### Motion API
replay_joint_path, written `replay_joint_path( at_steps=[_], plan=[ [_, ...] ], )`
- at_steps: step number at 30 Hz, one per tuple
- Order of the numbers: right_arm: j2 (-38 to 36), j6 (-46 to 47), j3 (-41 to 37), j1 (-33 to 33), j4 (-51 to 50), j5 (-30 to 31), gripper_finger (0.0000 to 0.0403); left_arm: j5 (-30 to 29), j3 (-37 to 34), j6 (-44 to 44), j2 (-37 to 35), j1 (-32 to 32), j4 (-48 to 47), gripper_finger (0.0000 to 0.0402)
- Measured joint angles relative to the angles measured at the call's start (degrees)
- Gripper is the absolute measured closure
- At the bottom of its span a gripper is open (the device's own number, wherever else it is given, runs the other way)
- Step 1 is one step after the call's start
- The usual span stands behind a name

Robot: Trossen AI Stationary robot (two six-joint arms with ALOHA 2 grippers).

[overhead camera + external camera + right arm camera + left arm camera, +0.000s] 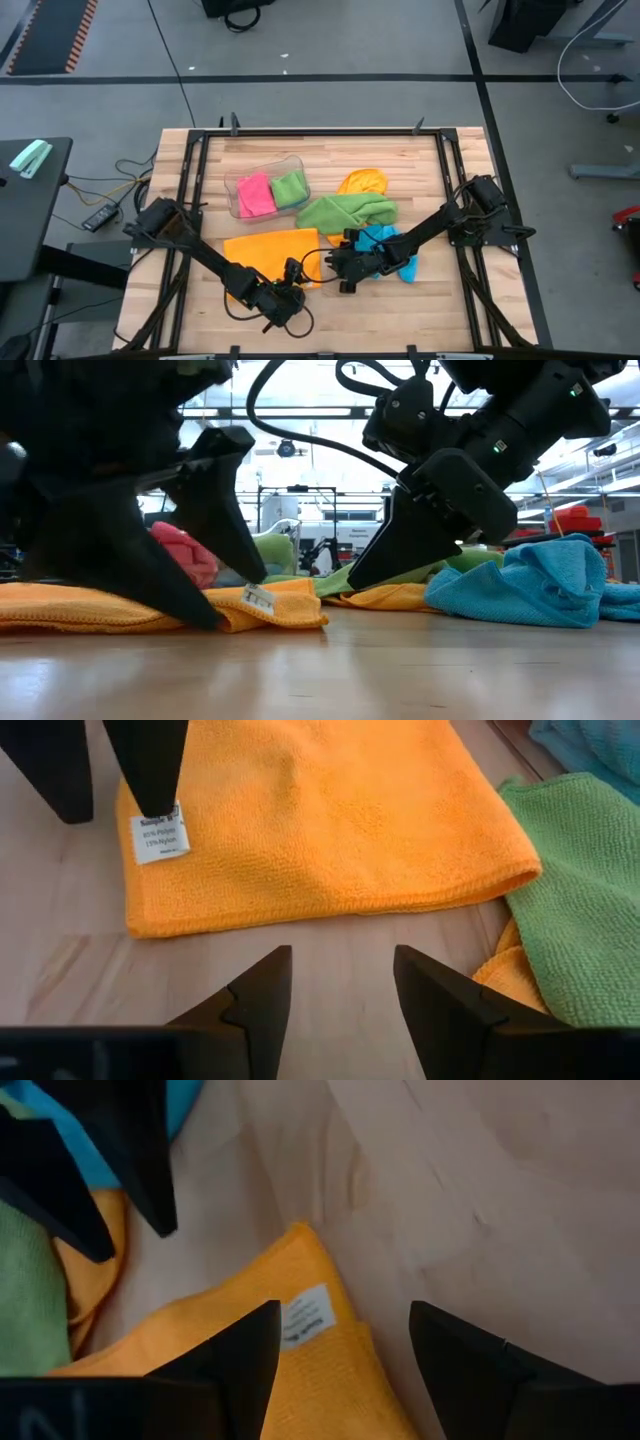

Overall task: Fold microfiber towels
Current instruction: Fold the bottom yellow microfiber towel

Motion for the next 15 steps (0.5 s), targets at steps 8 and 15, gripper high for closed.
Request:
replay_joint_path(
  at_steps=[8,15],
  plan=[
    [0.0,0.0,0.0,0.02,0.2,-0.02,0.0217,-3.06,0.07,0.21,0.67,-0.02,-2.38,0.0181],
    [0.0,0.0,0.0,0.02,0.26,-0.02,0.0217,-3.43,0.07,0.93,0.67,0.0,-3.91,0.022]
  ],
)
